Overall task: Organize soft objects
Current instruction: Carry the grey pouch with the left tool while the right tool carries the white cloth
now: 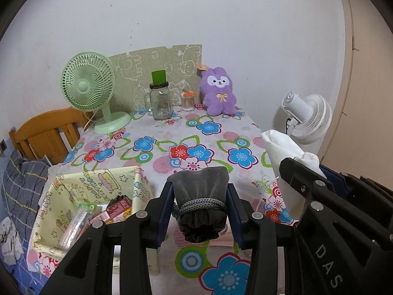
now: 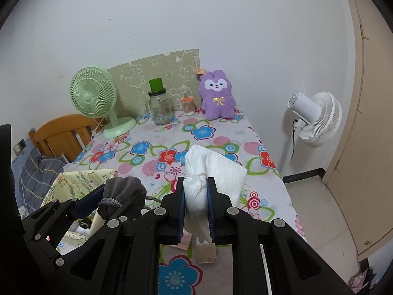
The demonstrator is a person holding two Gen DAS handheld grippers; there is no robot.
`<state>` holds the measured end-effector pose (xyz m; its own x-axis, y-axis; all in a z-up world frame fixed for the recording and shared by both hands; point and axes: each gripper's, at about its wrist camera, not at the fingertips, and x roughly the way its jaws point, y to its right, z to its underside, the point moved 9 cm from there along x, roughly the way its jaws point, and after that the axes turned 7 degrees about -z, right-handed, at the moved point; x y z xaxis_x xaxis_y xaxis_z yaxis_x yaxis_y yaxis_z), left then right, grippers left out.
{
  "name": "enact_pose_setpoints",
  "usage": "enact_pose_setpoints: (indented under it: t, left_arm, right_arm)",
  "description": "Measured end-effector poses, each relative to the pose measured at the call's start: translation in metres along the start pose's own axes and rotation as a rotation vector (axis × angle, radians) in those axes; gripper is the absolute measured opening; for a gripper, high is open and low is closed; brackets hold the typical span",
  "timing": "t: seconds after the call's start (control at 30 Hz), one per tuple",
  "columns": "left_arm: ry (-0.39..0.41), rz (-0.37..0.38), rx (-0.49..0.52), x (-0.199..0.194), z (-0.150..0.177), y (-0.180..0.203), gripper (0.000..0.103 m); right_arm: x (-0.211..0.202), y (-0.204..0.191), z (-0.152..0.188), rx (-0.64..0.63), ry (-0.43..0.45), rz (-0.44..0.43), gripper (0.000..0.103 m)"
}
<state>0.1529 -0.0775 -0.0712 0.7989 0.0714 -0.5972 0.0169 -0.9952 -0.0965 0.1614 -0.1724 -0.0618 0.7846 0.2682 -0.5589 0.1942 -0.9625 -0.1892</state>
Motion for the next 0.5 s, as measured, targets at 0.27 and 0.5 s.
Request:
enact_pose_setpoints:
  t: [0.27,0.5]
  left_arm:
    - [0.027,0.003,0.002,-0.015,-0.007,-0.018,0.042]
    - [0.039,-0.007,-0.007,-0.020,-0.010,-0.038,0.042]
  right_arm:
    - [-0.009,-0.021,-0.007,-0.021,0.012,-0.008,0.018]
    - [-0.010,-0.044,-0.013,-0.045,0.018,-0.029,0.018]
